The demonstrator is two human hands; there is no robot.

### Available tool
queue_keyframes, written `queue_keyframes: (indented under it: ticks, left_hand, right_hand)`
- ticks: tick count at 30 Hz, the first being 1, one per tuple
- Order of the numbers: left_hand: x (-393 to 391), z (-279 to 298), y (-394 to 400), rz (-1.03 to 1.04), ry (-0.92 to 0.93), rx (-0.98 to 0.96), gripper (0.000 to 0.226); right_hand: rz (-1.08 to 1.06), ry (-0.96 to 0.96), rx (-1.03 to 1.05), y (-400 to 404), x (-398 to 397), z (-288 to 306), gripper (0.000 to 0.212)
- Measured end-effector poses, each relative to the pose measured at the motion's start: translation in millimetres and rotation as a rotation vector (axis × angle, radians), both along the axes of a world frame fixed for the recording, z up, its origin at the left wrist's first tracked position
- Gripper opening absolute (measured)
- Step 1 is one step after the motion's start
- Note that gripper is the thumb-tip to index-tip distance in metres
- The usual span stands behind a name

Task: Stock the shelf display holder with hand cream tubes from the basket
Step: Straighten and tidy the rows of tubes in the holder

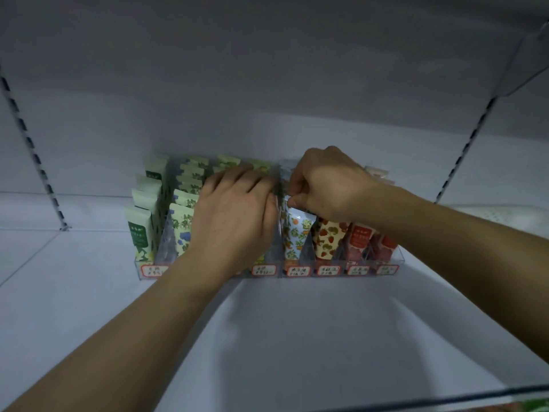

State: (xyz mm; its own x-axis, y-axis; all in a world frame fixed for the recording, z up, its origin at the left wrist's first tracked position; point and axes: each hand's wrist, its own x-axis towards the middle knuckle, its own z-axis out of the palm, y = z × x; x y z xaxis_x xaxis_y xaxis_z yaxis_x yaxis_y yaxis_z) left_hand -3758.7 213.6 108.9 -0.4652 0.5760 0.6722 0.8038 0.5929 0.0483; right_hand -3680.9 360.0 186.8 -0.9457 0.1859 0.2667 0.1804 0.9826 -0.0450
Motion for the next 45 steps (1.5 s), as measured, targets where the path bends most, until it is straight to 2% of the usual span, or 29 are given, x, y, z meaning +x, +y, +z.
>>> queue_keyframes:
  ticks: [6,10,16,20,25,34,39,45]
  left_hand:
    - [-2,-5,-1,-0.021,0.041,0.053,0.043]
    - [-4,-7,0,-0.03,0.056,0.081,0.043]
    - [-3,-8,1,-0.033,0.083,0.115,0.038]
    - [-2,-7,0,-0.026,0.075,0.129,0.038]
    - [-2,-7,0,-0.02,0.086,0.126,0.038]
    - [-3,-7,1,-0.033,0.08,0.128,0.037]
    - [-3,-7,0,-0.041,0.069,0.119,0.038]
    - [-3,-7,0,-0.051,0.068,0.091,0.035]
  right_hand:
    - [-0.001,-0.029,-0.049,3,7,7,0.018]
    - [-0.026,0.122,-0.147,9,4,19,0.014]
    - [-0.065,0.005,-0.032,15,-5,6,0.021]
    - [-0.037,-0.025,-0.052,18,0,11,0.02]
    - [0.03,0.178,-0.101,20,-10,23,0.015]
    - [0.007,0.043,-0.079,37,-17,15,0.019]
    - [0.124,0.229,-0.042,41,-29,21,0.019]
    - [0.063,0.144,0.066,47,-43,15,0.02]
